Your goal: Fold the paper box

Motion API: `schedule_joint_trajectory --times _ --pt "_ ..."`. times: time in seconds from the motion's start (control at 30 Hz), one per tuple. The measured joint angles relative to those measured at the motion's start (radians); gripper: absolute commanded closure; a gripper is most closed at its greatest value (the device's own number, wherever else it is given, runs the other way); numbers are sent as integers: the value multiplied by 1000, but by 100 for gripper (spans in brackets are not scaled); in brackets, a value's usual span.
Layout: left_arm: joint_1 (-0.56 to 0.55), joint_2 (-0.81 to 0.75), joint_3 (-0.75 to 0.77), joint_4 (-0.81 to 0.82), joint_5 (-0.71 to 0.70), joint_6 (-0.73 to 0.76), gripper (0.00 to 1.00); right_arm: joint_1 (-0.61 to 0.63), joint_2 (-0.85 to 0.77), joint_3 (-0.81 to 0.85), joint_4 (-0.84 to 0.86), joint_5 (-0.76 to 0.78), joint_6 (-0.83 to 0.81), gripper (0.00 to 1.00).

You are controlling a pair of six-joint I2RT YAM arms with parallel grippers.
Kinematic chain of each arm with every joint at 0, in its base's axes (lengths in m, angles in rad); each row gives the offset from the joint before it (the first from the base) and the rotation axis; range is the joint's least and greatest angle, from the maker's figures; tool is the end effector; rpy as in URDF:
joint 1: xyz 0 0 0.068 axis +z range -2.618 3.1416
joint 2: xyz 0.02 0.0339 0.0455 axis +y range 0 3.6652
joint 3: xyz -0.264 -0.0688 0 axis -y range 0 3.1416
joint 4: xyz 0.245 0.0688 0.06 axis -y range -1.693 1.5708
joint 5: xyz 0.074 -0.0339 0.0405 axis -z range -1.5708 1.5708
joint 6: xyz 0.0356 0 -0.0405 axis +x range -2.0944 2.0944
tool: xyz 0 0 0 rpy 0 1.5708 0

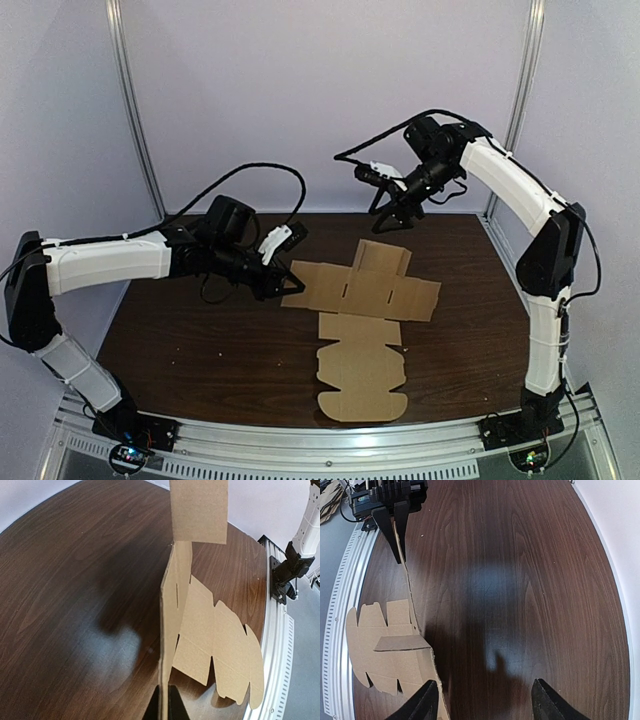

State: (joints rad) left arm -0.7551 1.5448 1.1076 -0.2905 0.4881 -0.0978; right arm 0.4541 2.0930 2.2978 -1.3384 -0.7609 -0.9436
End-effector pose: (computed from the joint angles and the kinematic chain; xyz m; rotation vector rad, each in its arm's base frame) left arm 0.2356 -0.2447 0.2579 1.0222 2.1721 -0.9834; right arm 0.3681 0.2070 0.3605 -1.7260 1.7189 0.8109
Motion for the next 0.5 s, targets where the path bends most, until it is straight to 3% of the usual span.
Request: schedule_joint_trajectory --times 0.3,0.5 --pt "0 0 7 0 -36 15 100 0 -4 -48 2 2 -1 35" --pt "0 0 16 1 -54 23 100 1 0 -80 -1 3 0 43"
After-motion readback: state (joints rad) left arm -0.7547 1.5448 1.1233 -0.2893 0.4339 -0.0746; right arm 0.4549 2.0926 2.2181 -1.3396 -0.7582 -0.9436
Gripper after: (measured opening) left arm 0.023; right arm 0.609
